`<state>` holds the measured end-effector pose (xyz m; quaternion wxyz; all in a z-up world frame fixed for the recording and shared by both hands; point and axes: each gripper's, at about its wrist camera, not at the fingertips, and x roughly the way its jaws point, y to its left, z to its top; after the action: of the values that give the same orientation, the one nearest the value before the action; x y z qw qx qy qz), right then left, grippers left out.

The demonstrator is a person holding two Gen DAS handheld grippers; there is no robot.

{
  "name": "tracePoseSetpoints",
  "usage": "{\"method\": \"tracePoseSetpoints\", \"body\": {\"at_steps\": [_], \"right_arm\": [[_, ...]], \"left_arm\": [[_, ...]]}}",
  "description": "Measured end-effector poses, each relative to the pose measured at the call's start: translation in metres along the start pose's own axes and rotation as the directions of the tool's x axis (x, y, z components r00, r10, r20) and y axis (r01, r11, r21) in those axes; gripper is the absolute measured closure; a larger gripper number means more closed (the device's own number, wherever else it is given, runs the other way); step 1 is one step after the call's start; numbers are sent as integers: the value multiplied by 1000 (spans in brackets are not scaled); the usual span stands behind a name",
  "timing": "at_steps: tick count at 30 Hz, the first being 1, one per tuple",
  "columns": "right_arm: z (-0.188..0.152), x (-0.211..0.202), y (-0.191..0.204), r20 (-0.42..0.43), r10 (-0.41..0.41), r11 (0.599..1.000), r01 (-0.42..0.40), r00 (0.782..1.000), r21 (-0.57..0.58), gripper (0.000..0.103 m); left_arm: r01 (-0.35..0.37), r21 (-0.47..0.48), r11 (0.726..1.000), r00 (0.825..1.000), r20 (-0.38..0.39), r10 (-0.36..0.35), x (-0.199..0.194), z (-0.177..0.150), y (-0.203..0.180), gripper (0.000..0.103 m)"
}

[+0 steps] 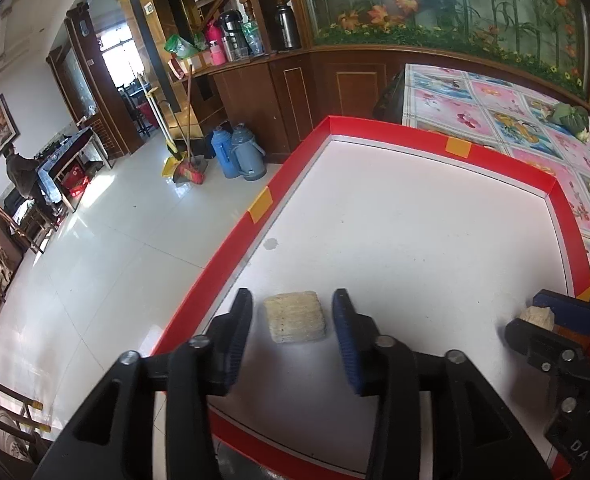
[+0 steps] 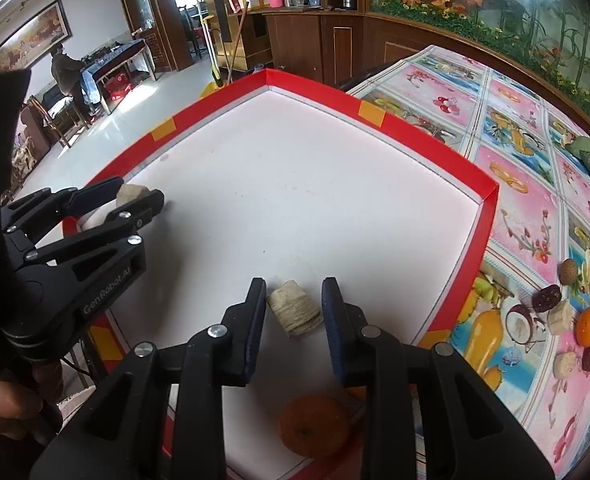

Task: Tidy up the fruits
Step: 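Carry the beige pieces over the white tray and open both grippers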

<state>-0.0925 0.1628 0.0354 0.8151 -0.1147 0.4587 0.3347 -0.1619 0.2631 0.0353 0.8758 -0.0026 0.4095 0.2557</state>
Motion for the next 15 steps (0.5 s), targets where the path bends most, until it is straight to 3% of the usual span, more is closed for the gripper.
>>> {"method": "tracePoseSetpoints", "body": {"at_steps": [3, 5, 11, 15], "right_arm": [[2, -18, -7, 58, 3, 1000, -4, 998, 14, 68], [2, -31, -10, 102, -13, 1000, 11, 995, 13, 58], [-7, -64, -24, 201, -70, 997, 71, 977, 2, 57], [-19, -77, -53, 208, -102, 995, 100, 973, 22, 56]], "left_arm": [[-19, -7, 1000, 1000, 25, 19, -8, 3, 1, 40], [-28, -12, 1000, 999, 37, 29, -14, 6, 1, 39], [-30, -15, 999, 997, 75, 31, -30, 12, -4, 27], [-44, -3, 999, 996, 82, 44, -36, 12, -6, 23]]}}
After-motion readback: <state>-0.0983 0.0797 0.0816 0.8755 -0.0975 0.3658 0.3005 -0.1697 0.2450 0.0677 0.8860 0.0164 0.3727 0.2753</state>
